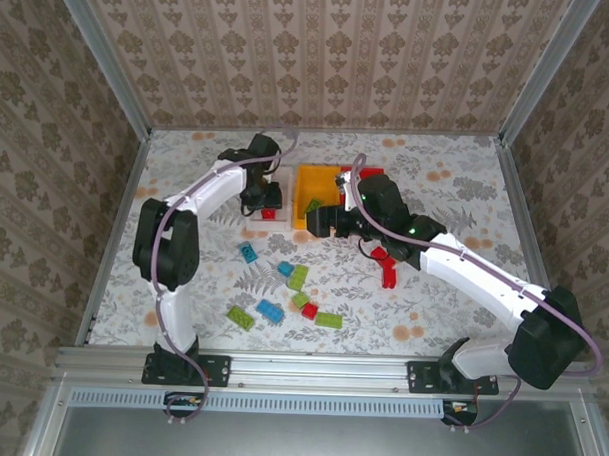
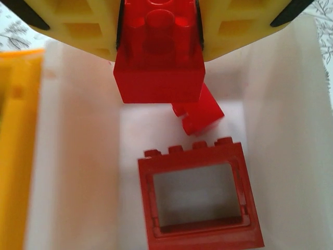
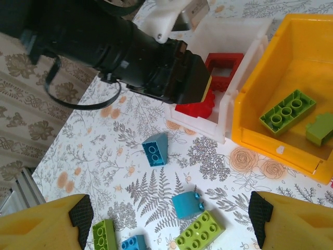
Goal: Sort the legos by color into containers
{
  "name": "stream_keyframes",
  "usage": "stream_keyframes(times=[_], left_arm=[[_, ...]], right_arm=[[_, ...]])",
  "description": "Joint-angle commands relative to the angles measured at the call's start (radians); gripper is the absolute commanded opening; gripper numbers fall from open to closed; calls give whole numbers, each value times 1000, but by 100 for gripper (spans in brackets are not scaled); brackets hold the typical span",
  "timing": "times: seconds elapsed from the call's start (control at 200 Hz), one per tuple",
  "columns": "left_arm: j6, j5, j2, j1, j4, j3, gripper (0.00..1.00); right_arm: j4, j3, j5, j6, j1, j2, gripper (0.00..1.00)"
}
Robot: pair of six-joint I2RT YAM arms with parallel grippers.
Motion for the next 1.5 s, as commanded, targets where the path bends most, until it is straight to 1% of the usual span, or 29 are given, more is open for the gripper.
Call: stream_keyframes(times=[0.0, 0.12, 0.195, 0.285, 0.335, 0.45, 0.53, 0.61, 0.69, 0.715, 0.805, 0.94, 1.065, 1.1, 1.24, 1.34, 1.495], left_arm=[[32, 26, 26, 15, 4, 56, 34], [24, 40, 42, 15, 8, 61, 37], [22, 46, 37, 13, 11, 56, 46], [22, 48, 17, 13, 11, 54, 54], [21, 46, 4, 13, 9, 54, 57], [16, 41, -36, 14, 1, 55, 58], [0, 37, -86, 12, 3, 36, 59], [-21, 30, -168, 2, 16, -17, 60], [-35, 16, -282, -9, 40, -108, 61], [-39, 11, -326, -41, 53, -146, 62], [-44, -10, -488, -90, 99, -295, 63], [-72, -15, -766, -165, 171, -538, 63], [-129, -21, -984, -195, 159, -708, 65], [-139, -21, -1027, -197, 138, -734, 65], [-138, -20, -1118, -197, 47, -759, 65], [-127, -12, -1141, -197, 25, -755, 65], [-126, 5, -1154, -197, 23, -760, 65]], right_arm=[[-7, -4, 12, 18, -5, -21, 82], [-27, -21, 17, 20, -10, -31, 82], [-43, -30, 19, 19, -12, -34, 82], [-59, -38, 21, 13, -15, -33, 82], [-70, -42, 24, 5, -15, -30, 82], [-97, -54, 27, -27, -12, -23, 82], [-156, -42, 53, -82, 17, -2, 81], [-224, -17, 66, -126, 63, 33, 81], [-279, 8, 65, -132, 114, 127, 80], [-293, 18, 61, -123, 129, 153, 79], [-337, 65, 62, -73, 182, 250, 79], [-368, 149, 73, 64, 227, 375, 81], [-368, 197, 77, 187, 240, 463, 81], [-402, 214, 81, 213, 241, 490, 81], [-489, 286, 121, 318, 241, 591, 76], [-483, 297, 136, 367, 247, 628, 70], [-468, 323, 161, 407, 252, 675, 64]])
